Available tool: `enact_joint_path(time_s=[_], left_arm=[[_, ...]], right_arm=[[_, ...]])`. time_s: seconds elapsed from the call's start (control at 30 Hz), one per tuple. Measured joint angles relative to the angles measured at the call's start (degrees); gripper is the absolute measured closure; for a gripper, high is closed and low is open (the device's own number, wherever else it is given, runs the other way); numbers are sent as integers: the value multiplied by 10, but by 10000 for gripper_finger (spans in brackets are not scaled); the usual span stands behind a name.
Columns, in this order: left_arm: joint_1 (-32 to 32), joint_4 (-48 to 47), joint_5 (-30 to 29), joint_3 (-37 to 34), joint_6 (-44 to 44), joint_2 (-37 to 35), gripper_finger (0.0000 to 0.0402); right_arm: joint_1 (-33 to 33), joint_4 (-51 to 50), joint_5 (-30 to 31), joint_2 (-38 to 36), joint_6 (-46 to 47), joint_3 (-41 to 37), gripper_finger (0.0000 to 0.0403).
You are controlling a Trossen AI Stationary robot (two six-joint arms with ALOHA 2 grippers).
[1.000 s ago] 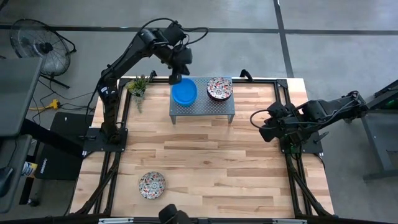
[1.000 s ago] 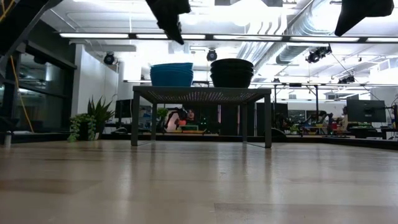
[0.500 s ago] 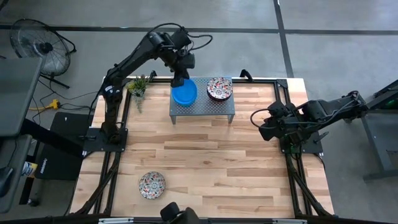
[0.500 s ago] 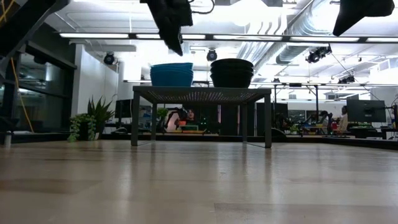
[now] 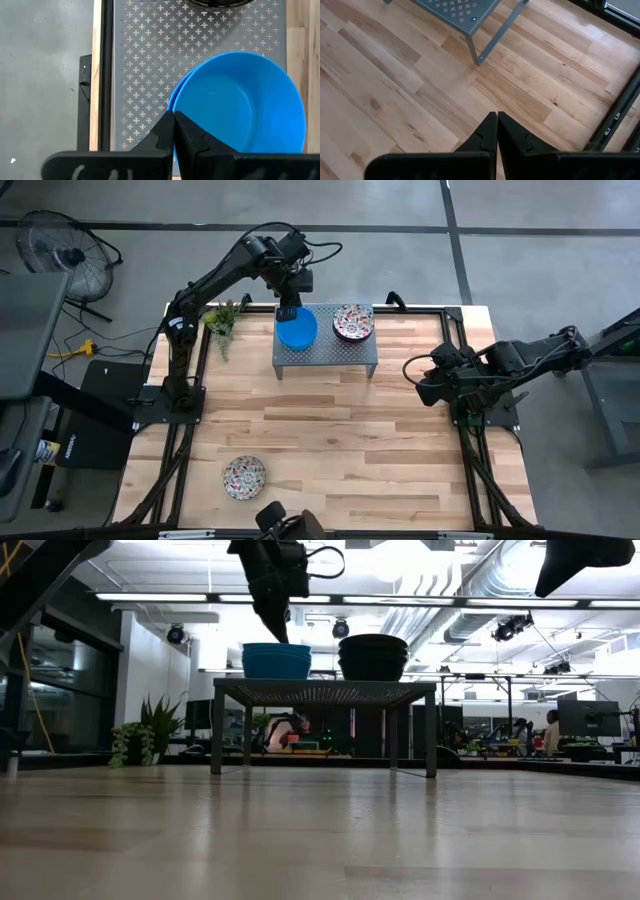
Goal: Pick & Place Mini bowls
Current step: Stack the blue bowl on top of the other blue bowls on the shelf
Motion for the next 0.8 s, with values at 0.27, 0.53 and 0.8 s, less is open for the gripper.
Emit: enact_joint_path(time_s=[0.27, 0.53, 0.8], left_arm=[[0, 8, -22, 0, -17, 0, 401], [-6, -23, -24, 1, -1, 6, 401], [-7, -26, -45, 0, -13, 8, 401]], right_arm=[[0, 0, -6, 0, 0, 0, 403], [0, 0, -7, 0, -1, 0, 403], [0, 0, -14, 0, -2, 0, 403]])
